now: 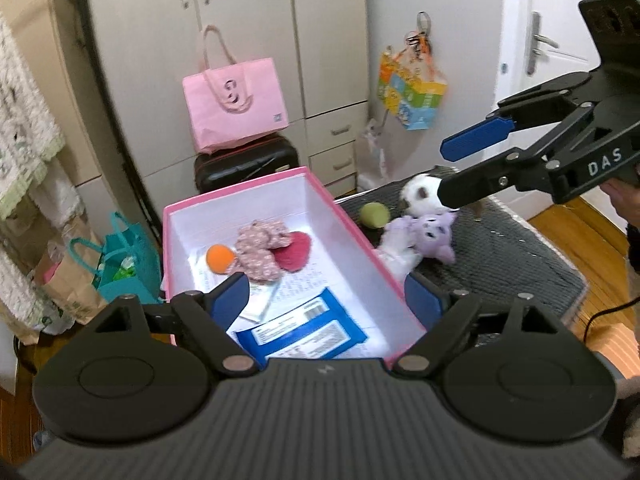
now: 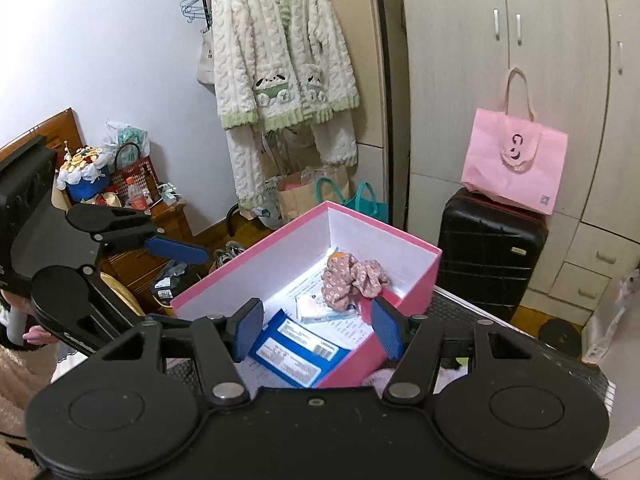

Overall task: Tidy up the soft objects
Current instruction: 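Withdraw both grippers from the box toward the remaining soft items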

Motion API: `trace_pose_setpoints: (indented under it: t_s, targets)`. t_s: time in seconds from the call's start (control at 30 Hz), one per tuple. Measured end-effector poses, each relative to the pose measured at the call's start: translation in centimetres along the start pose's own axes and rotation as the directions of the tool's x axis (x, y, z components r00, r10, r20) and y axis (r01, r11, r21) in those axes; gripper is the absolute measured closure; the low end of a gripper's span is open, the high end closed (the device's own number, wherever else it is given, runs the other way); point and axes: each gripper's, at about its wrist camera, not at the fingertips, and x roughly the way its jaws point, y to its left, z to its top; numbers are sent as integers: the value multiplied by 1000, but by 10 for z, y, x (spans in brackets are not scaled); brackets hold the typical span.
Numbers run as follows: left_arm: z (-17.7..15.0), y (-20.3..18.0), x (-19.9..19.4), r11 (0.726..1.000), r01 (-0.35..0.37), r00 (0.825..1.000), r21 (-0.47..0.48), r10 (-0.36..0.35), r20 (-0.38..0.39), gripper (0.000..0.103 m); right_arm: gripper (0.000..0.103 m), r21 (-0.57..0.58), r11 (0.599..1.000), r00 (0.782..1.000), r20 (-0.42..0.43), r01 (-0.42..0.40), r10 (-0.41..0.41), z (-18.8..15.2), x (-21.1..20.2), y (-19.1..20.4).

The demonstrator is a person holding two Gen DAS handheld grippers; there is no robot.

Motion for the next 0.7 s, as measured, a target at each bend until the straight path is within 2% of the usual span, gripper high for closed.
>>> trace_pose_setpoints:
  t_s: [0.17, 0.33, 0.7]
  targets:
    - [3, -29, -10, 999, 22, 999, 47, -23, 23, 16, 38, 5, 999, 999, 16, 36, -36, -20, -25, -5]
    - [6, -60, -13, 991, 84, 995, 101, -89, 52, 11, 38, 29, 997, 997, 36, 73, -74, -41, -50, -16]
    - [7, -116, 17, 962, 187, 979, 196, -200, 46, 11, 37, 65, 992, 992, 50, 109, -112, -82, -80, -35]
